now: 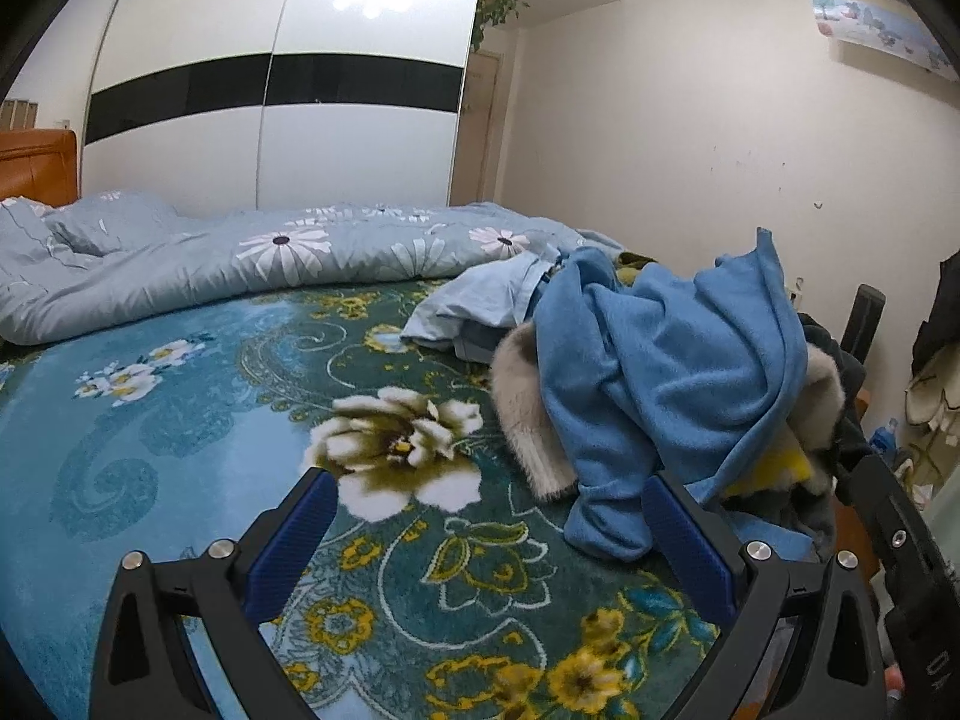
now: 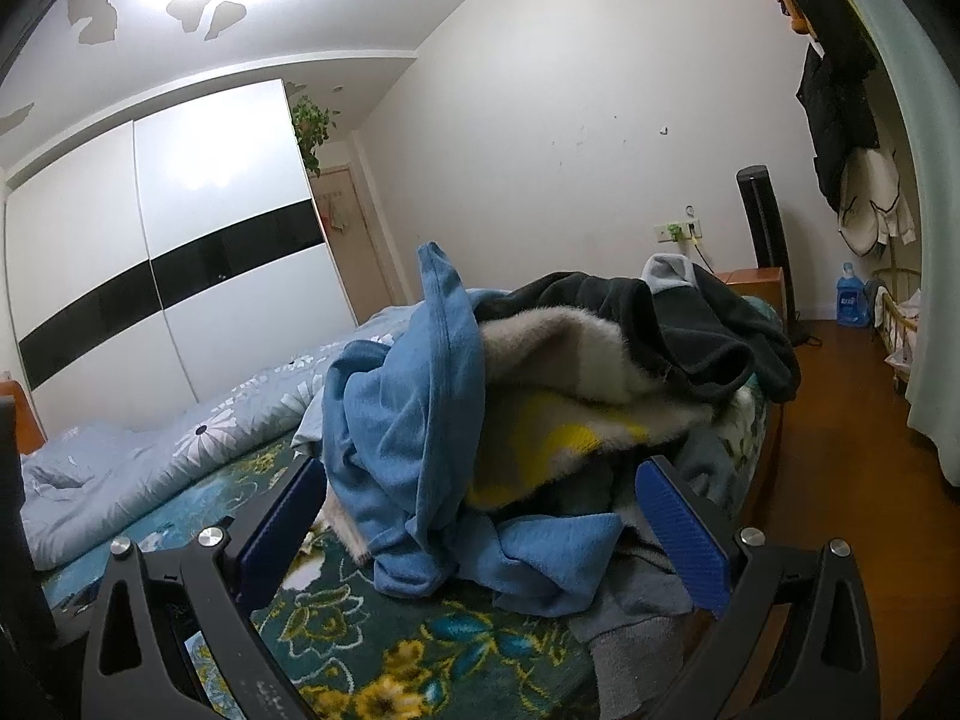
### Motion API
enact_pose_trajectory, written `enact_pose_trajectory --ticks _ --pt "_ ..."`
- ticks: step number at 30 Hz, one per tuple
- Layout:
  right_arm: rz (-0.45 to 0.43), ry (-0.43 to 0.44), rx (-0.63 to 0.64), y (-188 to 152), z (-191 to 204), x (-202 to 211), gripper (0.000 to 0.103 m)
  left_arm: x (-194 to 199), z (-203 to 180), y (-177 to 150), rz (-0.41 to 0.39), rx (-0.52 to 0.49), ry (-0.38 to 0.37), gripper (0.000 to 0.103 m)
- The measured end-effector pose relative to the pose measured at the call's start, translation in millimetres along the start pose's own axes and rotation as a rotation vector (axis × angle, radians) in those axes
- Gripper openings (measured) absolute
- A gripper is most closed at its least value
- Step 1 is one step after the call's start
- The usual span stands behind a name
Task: Fold clothes
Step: 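Reach the right gripper toward the blue sweater on the clothes pile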
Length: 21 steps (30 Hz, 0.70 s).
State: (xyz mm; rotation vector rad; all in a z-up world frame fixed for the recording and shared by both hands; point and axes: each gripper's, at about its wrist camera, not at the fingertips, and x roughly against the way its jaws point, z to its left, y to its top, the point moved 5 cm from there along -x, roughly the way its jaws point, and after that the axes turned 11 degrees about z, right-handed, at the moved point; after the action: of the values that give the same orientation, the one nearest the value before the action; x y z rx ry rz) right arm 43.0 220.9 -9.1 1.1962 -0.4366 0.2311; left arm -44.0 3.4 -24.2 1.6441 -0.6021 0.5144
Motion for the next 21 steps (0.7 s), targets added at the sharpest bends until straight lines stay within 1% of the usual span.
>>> enact_pose_trajectory --ticks 21 --pt "0.045 -0.006 0.023 -6.9 9.2 -11.5 0.103 -13.2 10.9 -2.7 0.092 0.049 -0.016 0.103"
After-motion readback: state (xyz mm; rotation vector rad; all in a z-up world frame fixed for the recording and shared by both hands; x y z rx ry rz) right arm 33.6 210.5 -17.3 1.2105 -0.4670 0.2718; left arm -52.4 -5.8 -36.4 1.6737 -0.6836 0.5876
